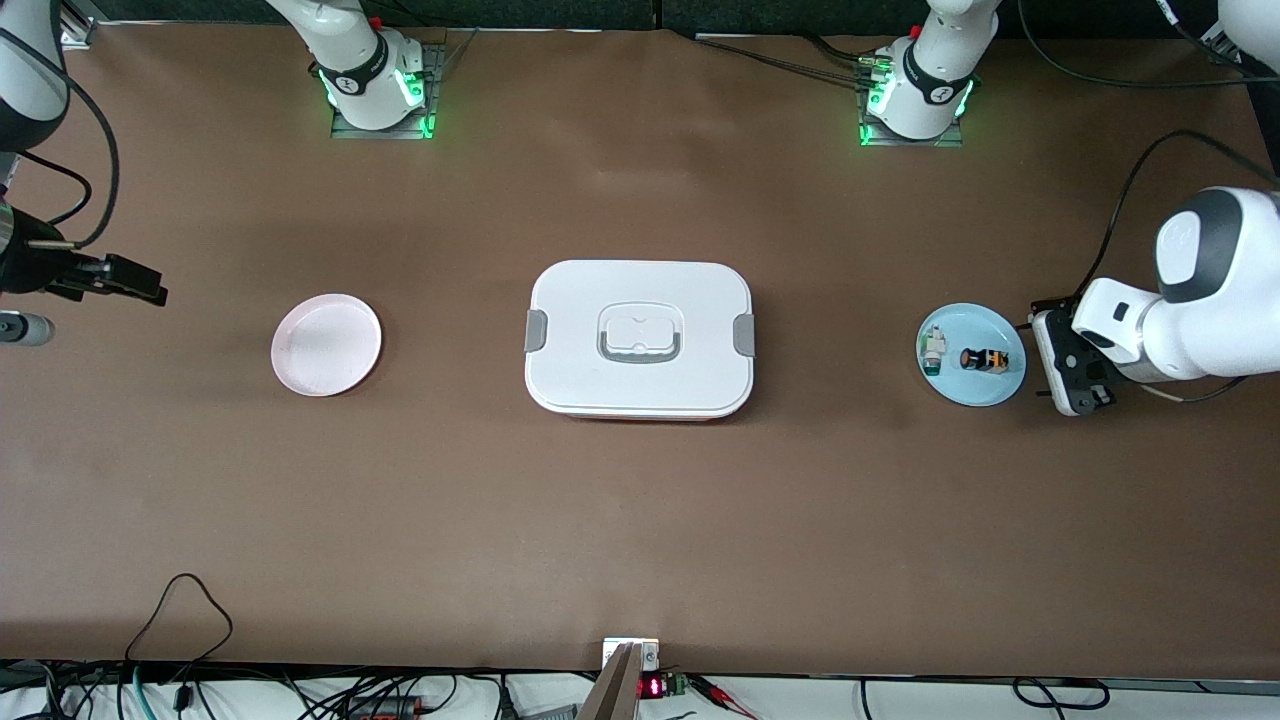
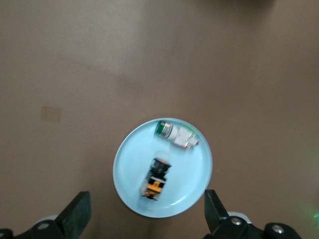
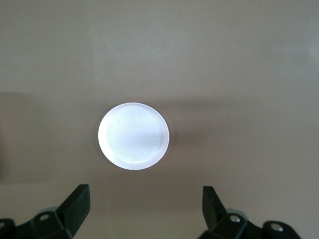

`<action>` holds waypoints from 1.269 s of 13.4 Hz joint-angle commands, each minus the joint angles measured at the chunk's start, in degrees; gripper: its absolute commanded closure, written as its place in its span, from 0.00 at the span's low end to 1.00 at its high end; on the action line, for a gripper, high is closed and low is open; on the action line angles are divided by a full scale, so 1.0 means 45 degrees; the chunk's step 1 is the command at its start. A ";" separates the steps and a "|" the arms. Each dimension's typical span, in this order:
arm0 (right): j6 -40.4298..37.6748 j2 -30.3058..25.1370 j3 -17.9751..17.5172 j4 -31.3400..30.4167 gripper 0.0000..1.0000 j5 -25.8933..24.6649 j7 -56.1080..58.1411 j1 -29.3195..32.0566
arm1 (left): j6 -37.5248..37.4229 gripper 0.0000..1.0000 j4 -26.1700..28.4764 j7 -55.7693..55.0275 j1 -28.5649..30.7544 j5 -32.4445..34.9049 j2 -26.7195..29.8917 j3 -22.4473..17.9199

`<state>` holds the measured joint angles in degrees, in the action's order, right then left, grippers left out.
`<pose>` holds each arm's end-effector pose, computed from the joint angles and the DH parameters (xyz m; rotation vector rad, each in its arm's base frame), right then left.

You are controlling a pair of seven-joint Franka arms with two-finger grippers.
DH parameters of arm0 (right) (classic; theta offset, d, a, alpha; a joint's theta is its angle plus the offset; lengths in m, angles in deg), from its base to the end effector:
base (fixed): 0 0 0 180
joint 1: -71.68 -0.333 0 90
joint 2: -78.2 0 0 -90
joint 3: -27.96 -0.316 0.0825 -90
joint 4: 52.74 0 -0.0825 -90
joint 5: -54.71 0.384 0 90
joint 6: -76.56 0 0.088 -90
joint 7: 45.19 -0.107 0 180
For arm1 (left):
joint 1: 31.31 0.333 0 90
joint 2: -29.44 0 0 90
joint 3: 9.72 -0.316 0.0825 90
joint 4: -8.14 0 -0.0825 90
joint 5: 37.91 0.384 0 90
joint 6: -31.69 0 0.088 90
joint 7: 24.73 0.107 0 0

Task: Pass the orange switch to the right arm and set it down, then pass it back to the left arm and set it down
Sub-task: 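Open the left gripper and release the switch on the blue plate, then raise the left gripper away from the blue plate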

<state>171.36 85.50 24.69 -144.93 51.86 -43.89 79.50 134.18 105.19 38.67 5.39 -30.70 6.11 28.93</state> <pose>0.5909 -0.0538 0.5404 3.1000 -0.0786 -0.1298 0.6223 0.0291 0.3861 2.4256 -1.6053 -0.1763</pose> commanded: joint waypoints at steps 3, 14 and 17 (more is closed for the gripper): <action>0.1473 -0.1446 -0.0249 -0.1915 0.00 0.0184 -0.0053 0.0118 | -0.2656 0.00 -0.2696 -0.4864 -0.0090 0.0310 -0.0050 0.1097; -0.1261 -0.1583 -0.0190 -0.0137 0.00 0.0222 0.0124 0.0138 | -0.3693 0.00 -0.3208 -1.1032 -0.8128 -0.1056 0.3307 -0.6803; -0.1476 -0.1855 -0.0190 -0.0331 0.00 0.0242 0.0025 0.0157 | -0.3986 0.00 -0.3090 -1.3182 -0.9462 -0.1796 0.3834 -0.8331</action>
<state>166.22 78.84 24.05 -145.92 52.10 -43.71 79.57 116.80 89.88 -14.84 -33.52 -36.35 21.26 -4.03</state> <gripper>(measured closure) 0.000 0.000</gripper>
